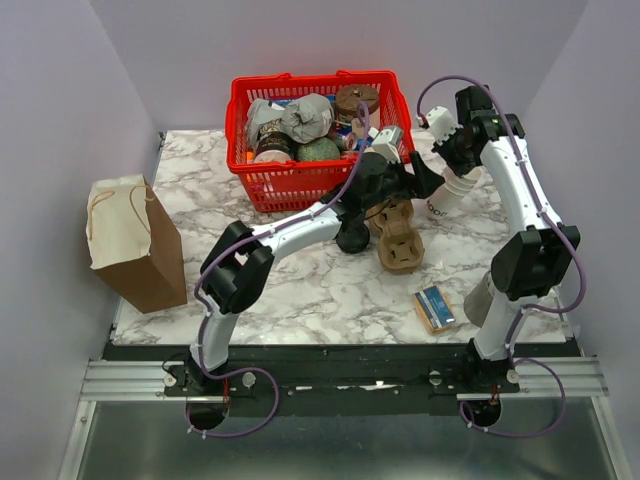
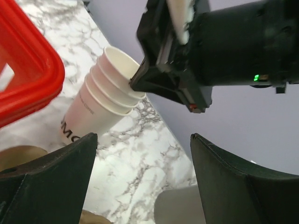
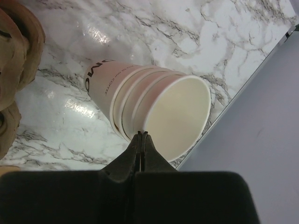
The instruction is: Pack the takeout coffee
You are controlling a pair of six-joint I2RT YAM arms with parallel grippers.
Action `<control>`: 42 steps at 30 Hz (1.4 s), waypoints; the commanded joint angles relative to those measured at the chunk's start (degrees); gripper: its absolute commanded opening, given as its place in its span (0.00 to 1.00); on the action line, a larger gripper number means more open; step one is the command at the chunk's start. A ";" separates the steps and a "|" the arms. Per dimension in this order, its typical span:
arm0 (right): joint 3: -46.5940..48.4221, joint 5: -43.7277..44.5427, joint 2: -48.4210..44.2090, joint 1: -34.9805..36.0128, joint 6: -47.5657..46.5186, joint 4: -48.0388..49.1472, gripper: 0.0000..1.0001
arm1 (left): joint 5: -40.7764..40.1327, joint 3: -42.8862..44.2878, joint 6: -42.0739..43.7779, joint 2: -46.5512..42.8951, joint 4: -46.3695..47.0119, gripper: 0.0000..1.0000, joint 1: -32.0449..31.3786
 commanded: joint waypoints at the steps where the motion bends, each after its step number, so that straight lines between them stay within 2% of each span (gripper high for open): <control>1: 1.33 0.41 -3.44 -1.49 3.17 0.82 0.00 | 0.94 0.51 -7.43 1.06 2.21 0.88 -0.26; 8: 2.56 -1.79 -4.14 -1.58 4.31 -1.90 0.01 | -6.43 9.02 -10.24 5.81 -6.38 0.90 -1.75; 14: 1.07 -3.11 -5.98 -1.58 5.19 -2.61 0.00 | -12.15 11.32 -12.79 7.92 -11.85 0.90 -2.99; 30: -2.27 -5.66 -7.39 -1.49 4.66 -4.89 0.01 | -12.59 15.18 -16.04 13.37 -10.36 0.96 -4.13; 42: -2.28 -6.36 -6.78 -1.49 4.75 -4.80 0.01 | -13.47 17.82 -18.16 15.39 -13.25 0.98 -4.57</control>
